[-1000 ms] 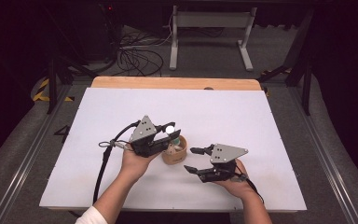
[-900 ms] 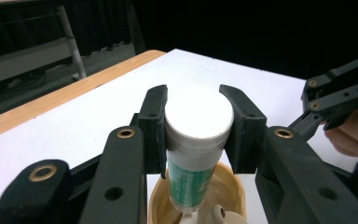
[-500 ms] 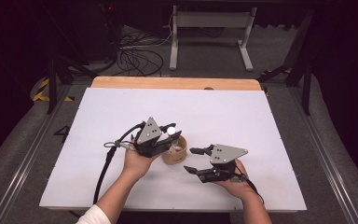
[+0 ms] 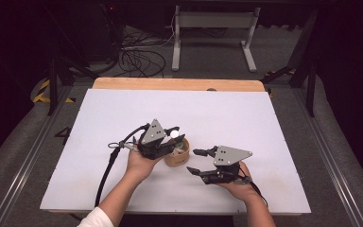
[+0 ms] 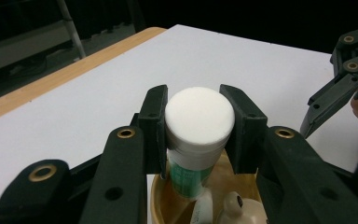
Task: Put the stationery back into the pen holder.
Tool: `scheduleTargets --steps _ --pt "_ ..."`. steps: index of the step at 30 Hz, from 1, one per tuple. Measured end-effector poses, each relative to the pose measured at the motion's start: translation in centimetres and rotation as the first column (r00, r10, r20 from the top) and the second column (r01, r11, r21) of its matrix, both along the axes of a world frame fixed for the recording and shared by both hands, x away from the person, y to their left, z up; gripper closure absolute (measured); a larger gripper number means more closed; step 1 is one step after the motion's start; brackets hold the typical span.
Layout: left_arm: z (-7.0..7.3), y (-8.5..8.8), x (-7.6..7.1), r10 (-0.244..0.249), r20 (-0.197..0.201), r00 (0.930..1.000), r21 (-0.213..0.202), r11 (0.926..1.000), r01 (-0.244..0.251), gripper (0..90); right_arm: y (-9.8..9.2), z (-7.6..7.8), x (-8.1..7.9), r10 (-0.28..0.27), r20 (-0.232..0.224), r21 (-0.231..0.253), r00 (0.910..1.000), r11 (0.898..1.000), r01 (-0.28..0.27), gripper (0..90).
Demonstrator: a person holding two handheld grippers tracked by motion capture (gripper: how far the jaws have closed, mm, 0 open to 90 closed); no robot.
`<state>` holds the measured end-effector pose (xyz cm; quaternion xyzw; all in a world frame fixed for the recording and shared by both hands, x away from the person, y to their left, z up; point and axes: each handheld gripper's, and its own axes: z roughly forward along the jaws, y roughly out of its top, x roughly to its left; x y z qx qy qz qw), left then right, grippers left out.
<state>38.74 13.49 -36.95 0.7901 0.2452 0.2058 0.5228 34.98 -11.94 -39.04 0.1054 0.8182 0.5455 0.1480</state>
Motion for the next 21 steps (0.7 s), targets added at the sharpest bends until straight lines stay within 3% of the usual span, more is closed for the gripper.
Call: scheduleTargets --steps 6,21 --pt "0.0 0.1 0.2 0.010 -0.004 0.9999 0.005 0.9999 -0.010 63.0 0.0 0.0 0.0 0.000 0.000 0.000 1.0000 1.000 0.000 40.7" --pt "1.1 1.9 -0.6 0.046 0.012 0.9989 -0.064 0.9969 -0.045 48.2 0.0 -0.1 0.1 -0.007 0.005 0.005 1.0000 1.000 0.007 40.6"
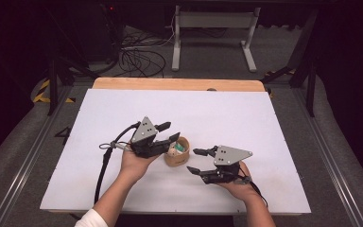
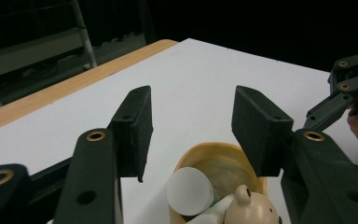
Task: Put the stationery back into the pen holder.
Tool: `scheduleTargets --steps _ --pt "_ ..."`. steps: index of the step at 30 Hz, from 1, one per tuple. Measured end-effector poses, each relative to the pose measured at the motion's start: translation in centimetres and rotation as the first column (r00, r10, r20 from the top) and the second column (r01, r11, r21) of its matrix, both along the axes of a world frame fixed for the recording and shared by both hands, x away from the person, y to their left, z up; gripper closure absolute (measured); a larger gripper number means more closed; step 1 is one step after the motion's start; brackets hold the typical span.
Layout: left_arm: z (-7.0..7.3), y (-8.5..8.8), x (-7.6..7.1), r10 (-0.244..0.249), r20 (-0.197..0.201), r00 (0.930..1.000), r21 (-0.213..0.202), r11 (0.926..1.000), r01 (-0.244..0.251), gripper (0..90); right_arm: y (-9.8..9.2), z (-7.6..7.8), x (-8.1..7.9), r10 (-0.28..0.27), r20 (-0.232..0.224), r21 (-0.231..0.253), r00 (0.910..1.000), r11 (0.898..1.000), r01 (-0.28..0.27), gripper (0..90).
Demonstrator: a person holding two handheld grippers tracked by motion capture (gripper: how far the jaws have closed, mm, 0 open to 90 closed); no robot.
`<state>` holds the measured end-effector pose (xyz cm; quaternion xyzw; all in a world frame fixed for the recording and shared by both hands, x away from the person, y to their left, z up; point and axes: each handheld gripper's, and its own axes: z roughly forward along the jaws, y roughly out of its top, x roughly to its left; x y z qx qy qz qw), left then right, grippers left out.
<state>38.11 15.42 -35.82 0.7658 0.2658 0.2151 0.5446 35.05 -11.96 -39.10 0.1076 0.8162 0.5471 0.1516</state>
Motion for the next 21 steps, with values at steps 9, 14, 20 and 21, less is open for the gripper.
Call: scheduleTargets --steps 9,14,20,21 --pt "0.7 1.6 -0.9 0.005 -0.002 1.0000 -0.032 0.9995 -0.005 39.4 -0.3 0.1 0.1 -0.037 0.015 0.022 0.9992 0.999 0.037 39.7" --pt "0.9 2.8 -1.2 0.028 -0.004 0.9996 -0.035 0.9990 -0.028 34.5 -0.5 0.1 0.1 -0.051 0.017 0.030 0.9985 0.998 0.050 38.9" --pt "0.9 4.4 -1.3 0.057 -0.013 0.9983 -0.042 0.9974 -0.058 30.1 -0.7 0.1 0.3 -0.075 0.015 0.048 0.9971 0.996 0.074 35.4" --pt "0.9 4.7 -1.3 0.061 -0.008 0.9981 -0.042 0.9972 -0.062 29.5 -0.8 0.2 0.3 -0.078 0.015 0.050 0.9968 0.996 0.078 35.2"
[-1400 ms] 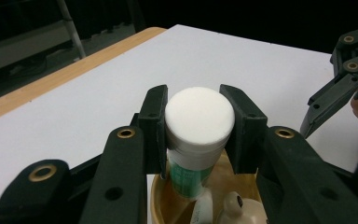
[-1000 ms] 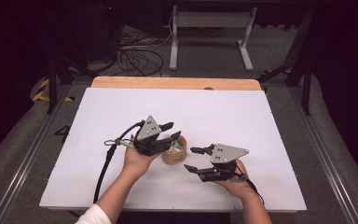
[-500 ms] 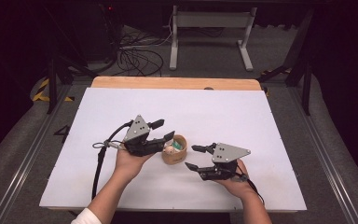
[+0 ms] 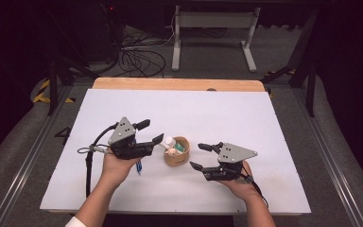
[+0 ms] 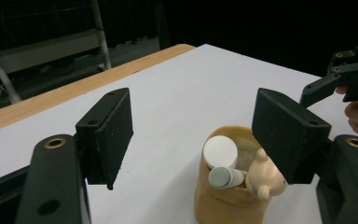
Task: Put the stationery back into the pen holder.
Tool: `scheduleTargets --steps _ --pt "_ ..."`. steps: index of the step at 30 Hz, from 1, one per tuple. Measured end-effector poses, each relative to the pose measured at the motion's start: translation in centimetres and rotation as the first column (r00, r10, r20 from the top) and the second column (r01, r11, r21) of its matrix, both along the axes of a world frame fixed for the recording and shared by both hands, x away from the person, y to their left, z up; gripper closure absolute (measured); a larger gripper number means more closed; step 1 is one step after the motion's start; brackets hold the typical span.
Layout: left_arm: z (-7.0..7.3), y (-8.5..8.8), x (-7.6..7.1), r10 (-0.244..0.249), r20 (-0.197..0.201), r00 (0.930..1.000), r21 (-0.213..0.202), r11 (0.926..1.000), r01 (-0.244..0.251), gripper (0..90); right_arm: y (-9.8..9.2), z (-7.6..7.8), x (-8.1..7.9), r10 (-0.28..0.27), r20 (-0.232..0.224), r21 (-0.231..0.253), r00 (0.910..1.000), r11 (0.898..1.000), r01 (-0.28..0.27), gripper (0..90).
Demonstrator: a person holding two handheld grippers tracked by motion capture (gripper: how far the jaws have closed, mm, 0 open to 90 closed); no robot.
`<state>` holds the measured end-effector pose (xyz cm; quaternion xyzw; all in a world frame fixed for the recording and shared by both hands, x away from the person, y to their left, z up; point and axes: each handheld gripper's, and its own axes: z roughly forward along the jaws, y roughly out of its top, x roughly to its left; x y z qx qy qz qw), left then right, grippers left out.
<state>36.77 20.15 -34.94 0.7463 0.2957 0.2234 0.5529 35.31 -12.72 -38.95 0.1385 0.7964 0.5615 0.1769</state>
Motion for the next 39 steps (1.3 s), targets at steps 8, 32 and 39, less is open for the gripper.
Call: scheduleTargets --steps 8,32,39 --pt "-0.6 1.5 -0.3 0.040 -0.018 0.9990 0.011 0.9991 -0.040 22.5 -0.2 0.1 0.1 -0.010 -0.006 0.027 0.9999 1.000 0.010 28.9" --pt "-4.0 2.8 1.3 0.203 -0.177 0.9631 0.135 0.9742 -0.181 15.5 -2.4 0.5 0.0 -0.081 -0.022 0.085 0.9965 0.993 0.082 17.5" --pt "-4.8 2.6 2.0 0.289 -0.234 0.9282 0.183 0.9508 -0.250 19.3 -2.5 0.6 0.0 -0.102 -0.023 0.084 0.9945 0.991 0.103 14.7"
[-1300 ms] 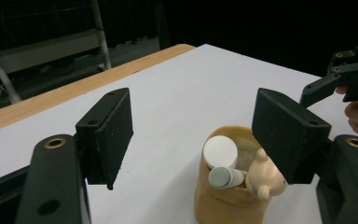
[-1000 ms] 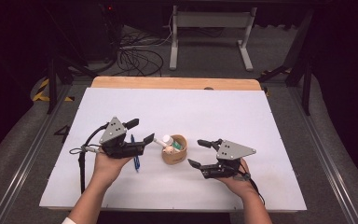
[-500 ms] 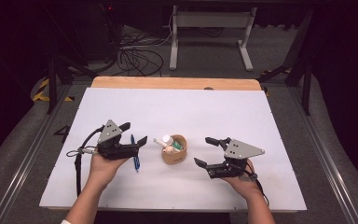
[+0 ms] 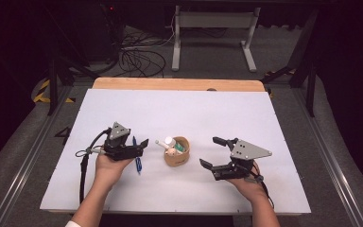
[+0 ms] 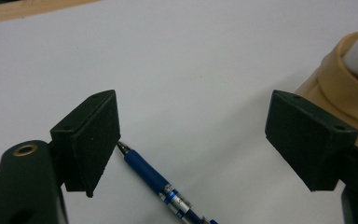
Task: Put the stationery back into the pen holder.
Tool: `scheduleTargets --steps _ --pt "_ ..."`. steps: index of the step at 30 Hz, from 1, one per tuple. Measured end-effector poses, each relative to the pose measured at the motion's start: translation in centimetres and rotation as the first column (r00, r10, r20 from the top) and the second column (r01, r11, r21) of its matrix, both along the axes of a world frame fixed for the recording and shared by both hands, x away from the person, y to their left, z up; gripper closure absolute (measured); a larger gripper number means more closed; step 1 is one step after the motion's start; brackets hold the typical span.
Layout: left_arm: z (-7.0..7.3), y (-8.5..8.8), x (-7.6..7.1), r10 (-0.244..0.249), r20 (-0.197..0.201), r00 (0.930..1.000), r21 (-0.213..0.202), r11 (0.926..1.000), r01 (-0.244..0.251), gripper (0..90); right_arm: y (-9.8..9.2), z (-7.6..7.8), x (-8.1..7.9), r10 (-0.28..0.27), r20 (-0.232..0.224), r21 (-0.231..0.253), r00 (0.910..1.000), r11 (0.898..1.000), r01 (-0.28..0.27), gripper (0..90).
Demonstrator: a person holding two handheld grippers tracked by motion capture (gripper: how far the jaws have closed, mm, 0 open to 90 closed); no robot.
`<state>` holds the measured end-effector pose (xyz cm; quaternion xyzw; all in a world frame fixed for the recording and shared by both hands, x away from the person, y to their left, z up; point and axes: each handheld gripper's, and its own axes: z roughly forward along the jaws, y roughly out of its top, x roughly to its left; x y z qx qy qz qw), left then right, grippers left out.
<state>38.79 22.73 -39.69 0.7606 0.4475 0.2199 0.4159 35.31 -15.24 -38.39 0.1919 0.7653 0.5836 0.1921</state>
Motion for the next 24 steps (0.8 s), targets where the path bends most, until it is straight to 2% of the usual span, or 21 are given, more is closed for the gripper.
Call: scheduleTargets --steps 3,7,11,15,24 --pt "-0.2 0.0 0.2 0.038 -0.014 0.9992 0.011 0.9992 -0.038 20.3 0.0 0.0 0.0 -0.001 0.004 -0.005 1.0000 1.000 0.002 14.3" --pt "-0.6 -0.2 0.6 0.063 -0.048 0.9969 0.025 0.9978 -0.062 21.9 0.0 0.0 0.0 -0.007 0.005 -0.010 1.0000 1.000 0.007 13.9" --pt "-1.0 -0.4 0.9 0.077 -0.070 0.9946 0.045 0.9962 -0.074 24.6 0.0 0.0 0.0 -0.010 0.003 -0.014 0.9999 1.000 0.010 13.4" --pt "-1.2 -0.2 1.3 0.080 -0.090 0.9927 0.036 0.9964 -0.077 26.4 0.0 0.0 0.0 -0.010 0.004 -0.011 0.9999 1.000 0.010 13.0" --pt "-2.0 -0.2 1.7 0.107 -0.130 0.9857 0.079 0.9921 -0.098 33.9 0.0 0.0 0.1 -0.012 0.004 -0.012 0.9999 1.000 0.012 12.9"
